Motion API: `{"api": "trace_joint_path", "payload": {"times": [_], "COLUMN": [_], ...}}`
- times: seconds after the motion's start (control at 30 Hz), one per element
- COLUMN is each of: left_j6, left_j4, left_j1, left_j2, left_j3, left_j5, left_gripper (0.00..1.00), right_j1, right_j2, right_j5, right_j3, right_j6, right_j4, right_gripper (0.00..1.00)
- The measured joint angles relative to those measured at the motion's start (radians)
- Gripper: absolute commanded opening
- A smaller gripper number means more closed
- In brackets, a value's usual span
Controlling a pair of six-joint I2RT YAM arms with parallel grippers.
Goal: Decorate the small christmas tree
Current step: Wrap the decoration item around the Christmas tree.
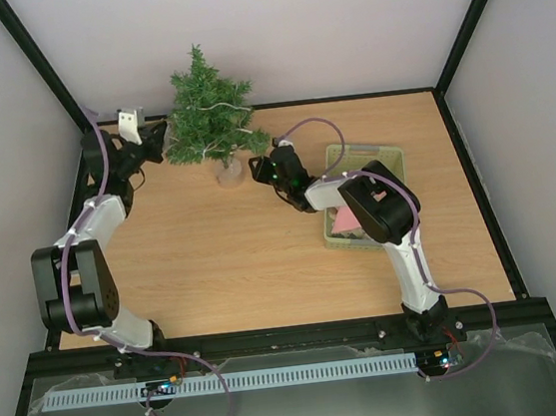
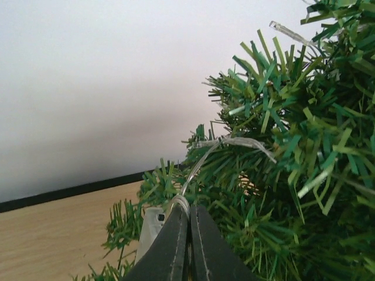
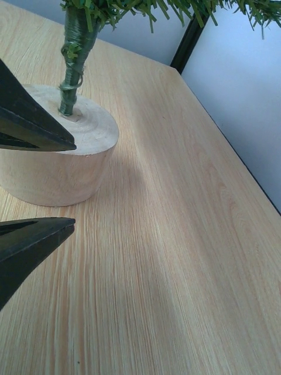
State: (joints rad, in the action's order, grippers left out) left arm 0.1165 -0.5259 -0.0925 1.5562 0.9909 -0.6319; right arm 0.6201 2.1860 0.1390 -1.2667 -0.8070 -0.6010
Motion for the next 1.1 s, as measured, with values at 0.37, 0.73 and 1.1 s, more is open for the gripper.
{"api": "trace_joint_path", "payload": {"times": [0.37, 0.73, 1.1], "left_j6": [-0.075, -0.037, -0.036], "left_j4": [-0.069, -0.065, 0.059], "left_j1": [0.031, 0.053, 0.053], "left_j2": [0.024, 0.091, 0.052], "left_j3": [0.010, -0.016, -0.008], "left_j5": [0.045, 0.106, 0.090], "left_gripper": [0.03, 0.12, 0.35], "right_j1": [0.000, -0.005, -0.006], "right_j2": [-0.001, -0.029, -0.075], "right_j5": [0.001, -0.001, -0.007], "right_j3": [0.002, 0.043, 0.090], "right_j6": [0.018, 0.026, 0.026], "right_j4": [0.016, 0.035, 0.041], "right_gripper": [0.31, 0.34, 0.35]}}
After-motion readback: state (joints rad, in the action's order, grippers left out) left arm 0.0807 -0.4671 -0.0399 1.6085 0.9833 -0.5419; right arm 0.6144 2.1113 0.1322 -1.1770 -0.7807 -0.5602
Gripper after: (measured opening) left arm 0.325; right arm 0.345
